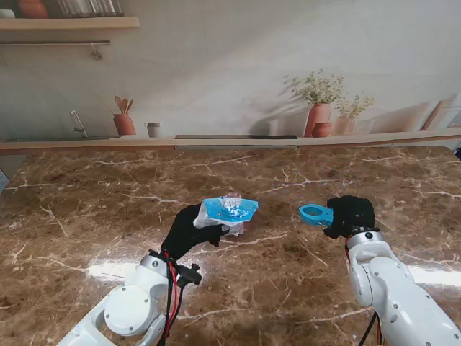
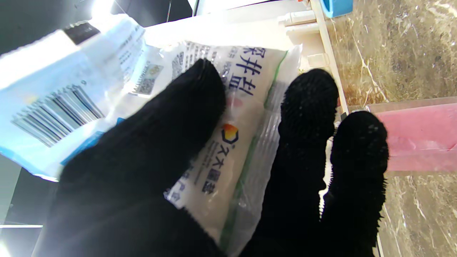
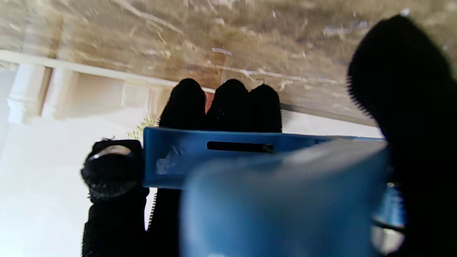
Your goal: Fill the seasoning bottle
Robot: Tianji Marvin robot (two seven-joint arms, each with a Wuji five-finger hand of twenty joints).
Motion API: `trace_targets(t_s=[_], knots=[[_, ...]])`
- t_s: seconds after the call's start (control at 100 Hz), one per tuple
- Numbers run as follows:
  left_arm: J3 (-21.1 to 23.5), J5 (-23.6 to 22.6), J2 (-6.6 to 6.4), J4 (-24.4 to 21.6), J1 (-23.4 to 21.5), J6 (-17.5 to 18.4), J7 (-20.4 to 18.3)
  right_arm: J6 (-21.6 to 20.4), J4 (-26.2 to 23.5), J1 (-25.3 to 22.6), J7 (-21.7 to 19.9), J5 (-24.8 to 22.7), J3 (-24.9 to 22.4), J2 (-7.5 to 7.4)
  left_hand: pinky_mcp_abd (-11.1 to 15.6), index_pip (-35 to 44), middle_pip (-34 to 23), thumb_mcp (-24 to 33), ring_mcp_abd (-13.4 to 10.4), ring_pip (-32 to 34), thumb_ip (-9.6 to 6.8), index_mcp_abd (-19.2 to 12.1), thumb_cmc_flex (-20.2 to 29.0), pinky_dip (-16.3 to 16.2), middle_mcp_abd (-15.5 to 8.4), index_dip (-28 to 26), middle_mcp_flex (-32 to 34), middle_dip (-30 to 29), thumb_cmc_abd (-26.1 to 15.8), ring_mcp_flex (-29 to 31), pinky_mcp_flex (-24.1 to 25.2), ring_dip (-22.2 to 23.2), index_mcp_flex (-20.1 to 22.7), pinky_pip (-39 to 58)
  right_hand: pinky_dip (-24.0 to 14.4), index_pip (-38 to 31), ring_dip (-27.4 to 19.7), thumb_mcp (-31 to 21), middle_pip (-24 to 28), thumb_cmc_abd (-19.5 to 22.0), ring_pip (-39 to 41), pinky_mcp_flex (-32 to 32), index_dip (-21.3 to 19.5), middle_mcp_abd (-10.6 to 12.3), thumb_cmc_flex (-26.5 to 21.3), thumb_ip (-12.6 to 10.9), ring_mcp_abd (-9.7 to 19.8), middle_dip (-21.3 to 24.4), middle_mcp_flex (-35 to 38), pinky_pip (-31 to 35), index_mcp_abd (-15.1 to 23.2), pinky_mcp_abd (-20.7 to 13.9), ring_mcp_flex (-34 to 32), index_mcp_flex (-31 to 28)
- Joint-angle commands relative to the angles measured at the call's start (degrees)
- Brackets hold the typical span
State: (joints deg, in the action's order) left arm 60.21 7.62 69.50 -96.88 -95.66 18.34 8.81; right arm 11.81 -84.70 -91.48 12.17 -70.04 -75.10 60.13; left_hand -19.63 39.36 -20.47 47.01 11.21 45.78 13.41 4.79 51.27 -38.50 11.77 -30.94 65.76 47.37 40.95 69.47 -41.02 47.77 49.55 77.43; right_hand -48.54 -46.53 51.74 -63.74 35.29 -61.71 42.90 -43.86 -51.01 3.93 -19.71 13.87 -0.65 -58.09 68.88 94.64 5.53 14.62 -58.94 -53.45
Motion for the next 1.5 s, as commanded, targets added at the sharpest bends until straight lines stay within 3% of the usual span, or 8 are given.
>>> trace_targets(t_s=[0.0, 0.19, 0.35, 0.44, 0.81, 0.9, 1.1, 1.49], knots=[[0.0, -0.3, -0.02, -0.7, -0.5, 0.3, 0.4, 0.4, 1.6, -0.2, -1.4, 0.0, 0.4, 0.1, -0.4, 15.4, -3.5, 9.7, -2.5, 1.8, -2.05, -10.0, 8.1, -1.2, -6.3, -5.9, 4.1, 1.2, -5.7, 2.0, -0.6, 0.8, 9.0, 1.8, 0.2, -4.6, 0.7, -21.5, 6.1, 10.6, 22.3, 2.6, 1.9, 4.9, -15.2, 1.3, 0.6, 0.1, 1.3, -2.9, 13.3, -12.0, -4.3, 0.5], [0.2, -0.7, -0.05, -1.0, -0.9, 0.5, 0.6, 2.0, 4.8, 1.3, -3.1, 1.0, 2.4, -0.14, -0.4, 15.3, -3.4, 9.7, -2.4, 1.8, -2.02, -10.0, 8.1, -1.5, -6.2, -6.0, 4.1, 1.1, -5.7, 2.1, -0.5, 0.9, 9.0, 1.7, -0.4, -4.3, 1.5, -14.9, 4.5, 13.9, 19.0, 8.2, 2.4, 4.6, -5.4, -2.3, 1.9, -1.1, -6.2, -7.4, 11.3, -12.8, 2.0, 9.6], [0.4, -0.7, -0.13, -1.3, -1.1, 0.2, 0.4, 2.9, 6.4, 2.1, -4.9, 0.9, 3.9, -0.44, -0.6, 15.2, -3.5, 9.7, -2.0, 1.7, -2.01, -9.7, 8.2, -1.7, -6.0, -5.9, 4.1, 1.1, -5.8, 2.0, -0.2, 1.0, 9.0, 1.8, -0.8, -1.2, 1.7, -6.7, 4.5, 15.6, 17.6, 10.7, 1.7, 4.6, -0.8, -1.7, 2.7, 0.6, -11.4, -10.1, 8.6, -13.6, 5.5, 13.8], [0.4, -0.8, -0.12, -1.5, -1.3, 0.1, 0.6, 3.6, 6.6, 2.2, -6.5, 1.6, 4.4, -0.47, -0.6, 15.2, -3.5, 9.6, -1.8, 1.8, -1.99, -9.6, 8.2, -2.0, -6.0, -5.9, 4.1, 1.1, -5.9, 2.0, -0.1, 1.0, 9.0, 1.9, -1.7, 7.8, 2.3, -3.1, 4.9, 20.6, 16.0, 14.4, -2.8, 4.6, 4.5, -8.7, 3.4, 5.9, -18.0, -12.9, 4.4, -14.3, 10.3, 16.5], [0.3, -1.5, 0.07, -1.9, -1.8, -0.2, 1.7, 4.2, 5.8, 1.7, -12.2, 3.4, 4.5, -0.68, -0.8, 15.1, -3.4, 9.2, -1.4, 1.6, -1.84, -9.8, 8.2, -2.6, -6.3, -5.9, 3.8, 1.0, -6.4, 1.9, 0.5, 1.2, 8.9, 1.9, -2.4, 22.8, 0.8, 9.3, 0.8, 25.0, 6.5, 25.7, -3.9, 2.6, 10.9, -7.8, 4.5, 9.3, -41.1, -25.1, -4.6, -15.5, 28.6, 35.0], [0.3, -1.5, -0.01, -1.9, -1.9, -0.3, 1.4, 3.8, 5.2, 1.4, -13.5, 3.5, 4.4, -0.79, -0.8, 15.1, -3.4, 9.1, -1.4, 1.6, -1.84, -9.8, 8.3, -2.7, -6.2, -6.0, 3.8, 1.0, -6.4, 1.8, 0.5, 1.2, 8.9, 1.9, -2.0, 28.7, -2.8, 21.8, -2.1, 33.0, 1.1, 29.2, -5.4, 1.3, 12.2, -12.1, 4.0, 12.9, -49.2, -30.9, -7.7, -15.5, 34.9, 41.8], [0.4, -1.5, -0.06, -2.0, -2.0, -0.5, 1.3, 2.5, 1.6, -0.7, -14.7, 4.7, 2.1, -0.53, -0.7, 15.1, -3.5, 9.1, -1.5, 1.5, -1.85, -9.8, 8.3, -2.9, -6.3, -6.0, 3.8, 1.0, -6.4, 1.8, 0.5, 1.3, 8.9, 1.8, 6.7, 37.7, -27.1, 15.7, -17.0, 29.8, -27.3, 35.6, 0.6, -3.7, 17.9, -13.1, -2.6, 30.1, -52.8, -51.8, -12.3, -9.9, 37.0, 44.0], [0.4, -0.3, -0.39, -3.1, -2.2, -2.2, -0.4, -2.9, -14.1, -10.4, 0.2, 8.5, -3.3, 2.28, 0.0, 14.6, -3.5, 6.9, -1.6, 0.8, -0.92, -7.7, 8.4, -3.7, -4.0, -1.1, 2.1, 0.8, -8.8, 0.9, 1.7, 1.8, 4.0, 0.7, 6.2, 37.6, -27.5, 16.9, -16.8, 28.7, -27.2, 30.8, 6.1, -2.6, 14.8, -12.6, -0.2, 31.5, -44.1, -52.6, -11.8, -8.9, 28.7, 38.4]])
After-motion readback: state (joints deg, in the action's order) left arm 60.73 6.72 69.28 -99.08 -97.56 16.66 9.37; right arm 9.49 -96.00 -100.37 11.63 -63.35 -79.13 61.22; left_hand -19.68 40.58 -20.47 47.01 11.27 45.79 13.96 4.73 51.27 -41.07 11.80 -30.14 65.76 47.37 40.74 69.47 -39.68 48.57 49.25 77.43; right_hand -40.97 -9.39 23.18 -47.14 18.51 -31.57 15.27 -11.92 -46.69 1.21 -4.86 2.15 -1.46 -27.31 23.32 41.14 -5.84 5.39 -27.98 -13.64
